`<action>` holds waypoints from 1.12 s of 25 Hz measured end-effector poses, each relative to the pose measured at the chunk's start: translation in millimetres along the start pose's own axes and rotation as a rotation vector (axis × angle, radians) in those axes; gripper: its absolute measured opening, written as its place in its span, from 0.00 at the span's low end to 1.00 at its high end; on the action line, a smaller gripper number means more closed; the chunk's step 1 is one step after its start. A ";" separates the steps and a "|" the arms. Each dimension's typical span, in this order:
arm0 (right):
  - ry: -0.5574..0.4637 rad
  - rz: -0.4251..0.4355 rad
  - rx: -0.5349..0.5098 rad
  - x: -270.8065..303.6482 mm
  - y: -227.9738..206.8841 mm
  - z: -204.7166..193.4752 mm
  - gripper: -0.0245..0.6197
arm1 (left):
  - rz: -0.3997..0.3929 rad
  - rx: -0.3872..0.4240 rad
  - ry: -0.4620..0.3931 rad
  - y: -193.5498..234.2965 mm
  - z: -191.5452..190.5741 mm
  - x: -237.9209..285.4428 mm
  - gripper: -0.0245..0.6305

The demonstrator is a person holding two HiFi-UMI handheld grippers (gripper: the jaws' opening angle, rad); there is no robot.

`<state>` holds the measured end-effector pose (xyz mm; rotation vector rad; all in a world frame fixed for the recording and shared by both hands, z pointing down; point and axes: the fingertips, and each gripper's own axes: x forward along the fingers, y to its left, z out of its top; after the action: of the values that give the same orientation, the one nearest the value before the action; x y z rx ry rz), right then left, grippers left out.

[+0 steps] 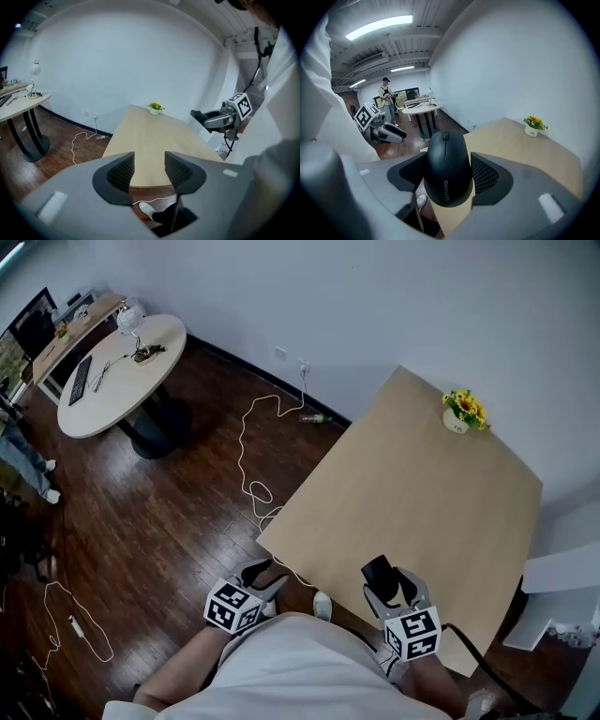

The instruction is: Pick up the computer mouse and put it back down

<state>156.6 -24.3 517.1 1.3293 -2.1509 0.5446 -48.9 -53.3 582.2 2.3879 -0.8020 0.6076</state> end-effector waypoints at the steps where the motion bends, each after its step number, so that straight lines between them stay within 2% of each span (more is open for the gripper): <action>1: -0.008 -0.006 0.006 -5.3 0.3 1.4 0.50 | -0.002 0.004 -0.001 -0.2 1.5 1.2 0.32; 6: -0.030 -0.035 0.015 -20.0 -3.9 7.7 0.50 | -0.007 0.046 0.000 -4.1 4.5 5.6 0.31; 11: -0.029 -0.048 0.046 -21.9 -9.4 6.6 0.50 | -0.022 0.050 -0.012 -8.1 11.8 7.0 0.32; 28: -0.016 -0.063 0.046 -6.0 -23.0 6.8 0.50 | 0.004 0.010 -0.021 3.2 1.7 -2.2 0.32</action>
<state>177.9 -34.1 509.3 1.4254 -2.1127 0.5628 -52.2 -55.6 580.7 2.4064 -0.8153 0.5905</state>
